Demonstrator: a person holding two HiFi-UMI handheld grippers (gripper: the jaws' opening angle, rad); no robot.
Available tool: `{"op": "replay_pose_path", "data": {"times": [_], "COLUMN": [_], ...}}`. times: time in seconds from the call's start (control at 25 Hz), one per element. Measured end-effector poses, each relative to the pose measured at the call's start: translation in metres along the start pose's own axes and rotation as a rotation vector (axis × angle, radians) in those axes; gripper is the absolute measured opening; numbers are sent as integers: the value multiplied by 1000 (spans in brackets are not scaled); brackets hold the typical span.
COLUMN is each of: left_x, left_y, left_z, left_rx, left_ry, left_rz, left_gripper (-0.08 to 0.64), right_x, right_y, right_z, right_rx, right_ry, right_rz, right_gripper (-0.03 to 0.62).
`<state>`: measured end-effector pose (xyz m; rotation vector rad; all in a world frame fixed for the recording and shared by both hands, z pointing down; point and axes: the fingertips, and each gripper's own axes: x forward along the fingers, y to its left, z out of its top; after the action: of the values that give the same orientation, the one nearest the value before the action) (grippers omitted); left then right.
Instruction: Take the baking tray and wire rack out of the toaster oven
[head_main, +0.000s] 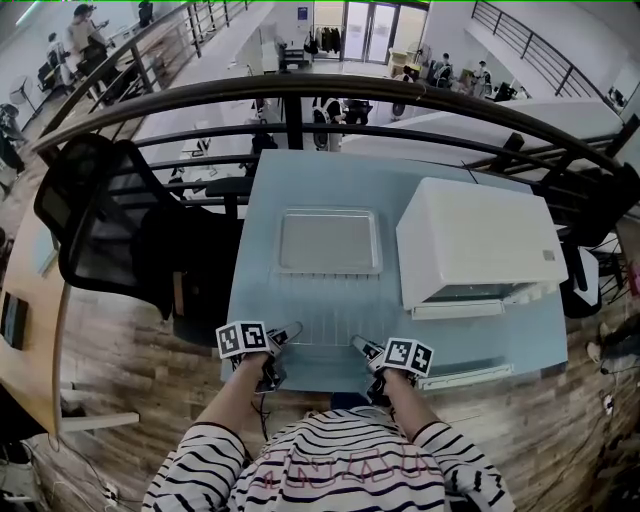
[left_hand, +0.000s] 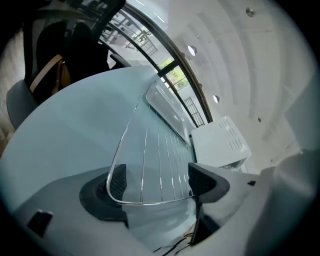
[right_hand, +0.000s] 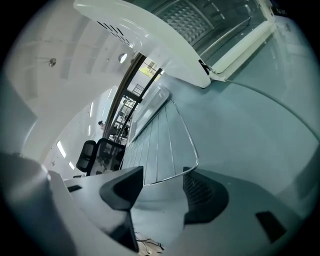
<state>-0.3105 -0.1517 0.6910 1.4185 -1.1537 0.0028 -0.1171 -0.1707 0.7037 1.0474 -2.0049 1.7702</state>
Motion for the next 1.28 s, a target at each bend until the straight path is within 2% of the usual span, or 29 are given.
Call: {"op": "replay_pose_path", "data": {"times": [0.16, 0.36, 0.64, 0.72, 0.88, 1.04, 1.16, 1.28], "left_x": [-1, 0, 0, -3, -8, -19, -32, -34], "left_y": [2, 4, 6, 8, 12, 17, 25, 26], "left_z": [-11, -21, -23, -20, -18, -7, 7, 14], "left_rx": [138, 282, 309, 343, 397, 427, 472, 531], "left_ry": [80, 138, 155, 157, 132, 33, -46, -70], "left_rz": [59, 122, 148, 174, 203, 208, 248, 267], "left_gripper": [364, 364, 371, 377, 383, 385, 383, 385], "right_x": [-2, -2, -2, -1, 0, -3, -5, -5], "right_y": [-5, -7, -6, -5, -5, -7, -12, -14], "right_z": [-1, 0, -1, -2, -5, -2, 1, 2], "right_rx": [3, -7, -124, -134, -137, -153, -155, -154], "right_ry": [-14, -30, -2, 7, 11, -10, -22, -25], "right_rz": [-4, -5, -39, -39, -45, -74, -96, -103], "right_gripper": [244, 243, 247, 250, 250, 250, 253, 253]}}
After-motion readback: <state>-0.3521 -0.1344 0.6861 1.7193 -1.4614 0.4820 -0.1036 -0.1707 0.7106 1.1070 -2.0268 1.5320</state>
